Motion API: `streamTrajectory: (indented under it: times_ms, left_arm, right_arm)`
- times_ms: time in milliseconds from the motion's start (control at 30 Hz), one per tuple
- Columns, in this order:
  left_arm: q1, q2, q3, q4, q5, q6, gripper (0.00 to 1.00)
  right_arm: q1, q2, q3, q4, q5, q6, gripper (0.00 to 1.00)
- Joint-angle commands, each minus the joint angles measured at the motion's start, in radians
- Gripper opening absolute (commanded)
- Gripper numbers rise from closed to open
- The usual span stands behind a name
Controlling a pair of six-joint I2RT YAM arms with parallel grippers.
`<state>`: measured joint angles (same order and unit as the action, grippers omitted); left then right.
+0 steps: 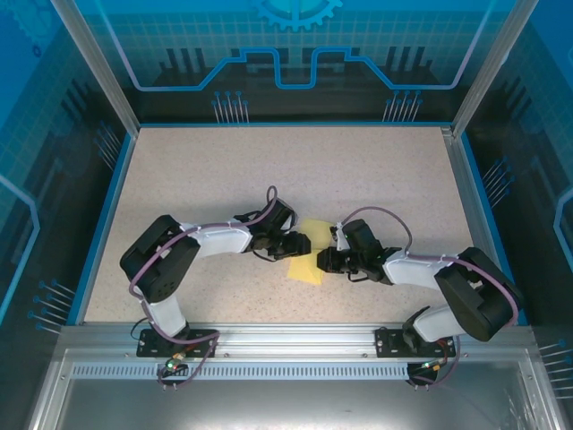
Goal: Fold a paper plane with a square sheet of paper (pick it up from the middle)
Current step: Turn over the paper at the center of the table.
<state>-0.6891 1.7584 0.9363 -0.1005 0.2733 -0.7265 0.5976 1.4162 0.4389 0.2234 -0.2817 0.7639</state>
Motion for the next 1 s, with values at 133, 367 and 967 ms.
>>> streamTrajectory:
  times_ms: [133,367,967]
  left_arm:
    - [0.012,-0.063,-0.043,0.069,0.057,-0.018,0.53]
    - [0.012,-0.097,-0.089,0.138,0.081,-0.064,0.56]
    - [0.013,-0.021,-0.15,0.429,0.15,-0.225,0.54]
  right_arm:
    - [-0.021,-0.017,-0.048,0.14,-0.076,0.041,0.05]
    - [-0.051,-0.071,-0.077,0.175,-0.115,0.07,0.04]
    - [-0.089,-0.126,-0.112,0.216,-0.157,0.105,0.03]
